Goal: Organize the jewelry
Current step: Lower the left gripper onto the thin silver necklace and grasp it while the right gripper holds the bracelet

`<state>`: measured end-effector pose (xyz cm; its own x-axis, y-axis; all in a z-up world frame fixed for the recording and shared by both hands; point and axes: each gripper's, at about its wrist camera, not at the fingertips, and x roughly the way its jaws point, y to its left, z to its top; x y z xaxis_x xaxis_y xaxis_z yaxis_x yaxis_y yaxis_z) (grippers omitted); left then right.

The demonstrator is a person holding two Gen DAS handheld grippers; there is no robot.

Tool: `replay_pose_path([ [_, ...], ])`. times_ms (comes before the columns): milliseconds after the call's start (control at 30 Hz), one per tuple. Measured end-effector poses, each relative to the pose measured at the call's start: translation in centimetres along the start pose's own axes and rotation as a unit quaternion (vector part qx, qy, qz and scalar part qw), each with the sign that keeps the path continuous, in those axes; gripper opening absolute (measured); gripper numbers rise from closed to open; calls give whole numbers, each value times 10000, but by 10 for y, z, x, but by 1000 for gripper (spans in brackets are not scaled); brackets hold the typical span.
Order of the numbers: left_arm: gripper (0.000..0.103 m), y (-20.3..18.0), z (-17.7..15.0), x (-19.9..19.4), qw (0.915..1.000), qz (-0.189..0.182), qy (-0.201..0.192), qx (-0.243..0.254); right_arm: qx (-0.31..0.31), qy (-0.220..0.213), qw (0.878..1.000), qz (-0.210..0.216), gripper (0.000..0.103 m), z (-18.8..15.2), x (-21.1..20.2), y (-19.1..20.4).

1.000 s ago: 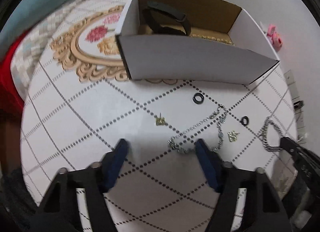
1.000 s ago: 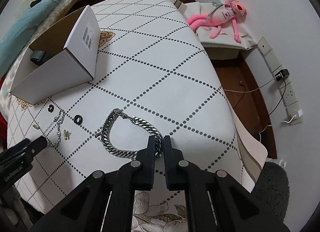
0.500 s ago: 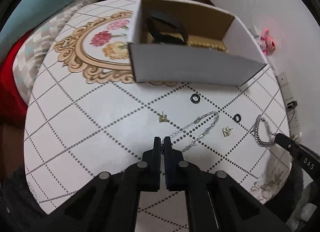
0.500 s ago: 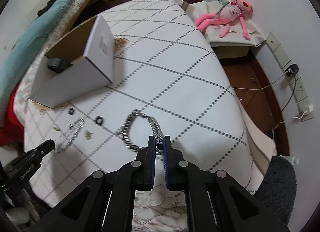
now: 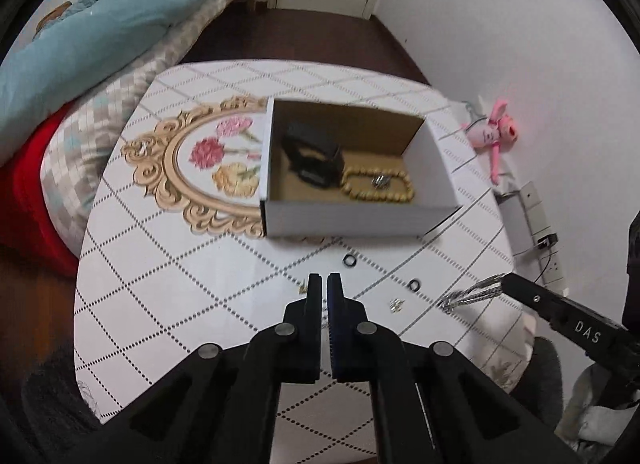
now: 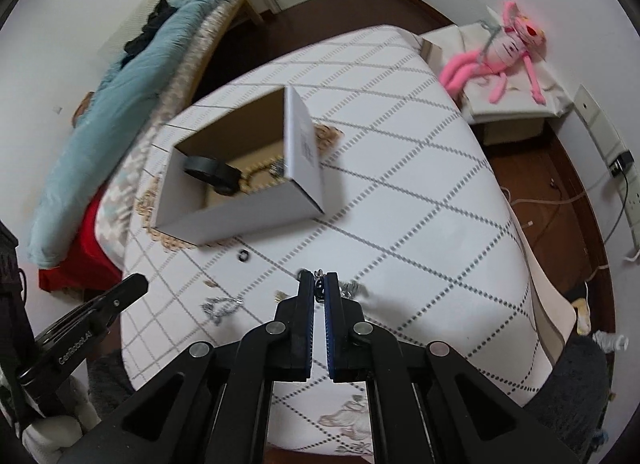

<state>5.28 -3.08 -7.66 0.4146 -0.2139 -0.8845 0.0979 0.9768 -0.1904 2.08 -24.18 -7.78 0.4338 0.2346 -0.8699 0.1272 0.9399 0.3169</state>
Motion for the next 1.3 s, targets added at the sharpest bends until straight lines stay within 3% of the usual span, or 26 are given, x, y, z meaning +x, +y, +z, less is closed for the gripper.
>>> replay_pose_path([
  [400,3,2,28,-37,9980,-484,-401,-62,-331,-500,9971,475,5,34,-49,33],
  [467,6,13,27,-28,9974,-613,-244,-273,-357,-489,9972,444,5,34,-47,34],
  [533,21,23,20,-9,9971,-622,29,-439,-319,-401,9978,416,5,31,-40,30],
  [567,39,26,15,0,9972,-566,131,-464,-285,-317,9984,371,5,26,-32,26],
  [600,43,30,9,11,9972,-508,217,-497,-259,-264,9987,351,5,23,-28,23],
  [867,43,27,-30,79,9940,-287,965,-423,219,320,9992,50,5,-20,25,-19],
  [1033,39,9,-35,86,9966,237,793,-55,392,393,9985,-2,5,-31,32,-37],
  [1067,29,5,-36,88,9965,385,736,51,407,396,9984,-6,5,-31,32,-37],
  [1100,11,2,-35,90,9960,555,680,161,421,395,9983,-9,5,-32,31,-38],
  [1133,11,0,-35,91,9957,625,645,236,423,386,9984,-17,5,-32,31,-39],
  [1300,0,1,-35,85,9971,414,625,95,442,289,9986,73,5,-27,21,-35],
])
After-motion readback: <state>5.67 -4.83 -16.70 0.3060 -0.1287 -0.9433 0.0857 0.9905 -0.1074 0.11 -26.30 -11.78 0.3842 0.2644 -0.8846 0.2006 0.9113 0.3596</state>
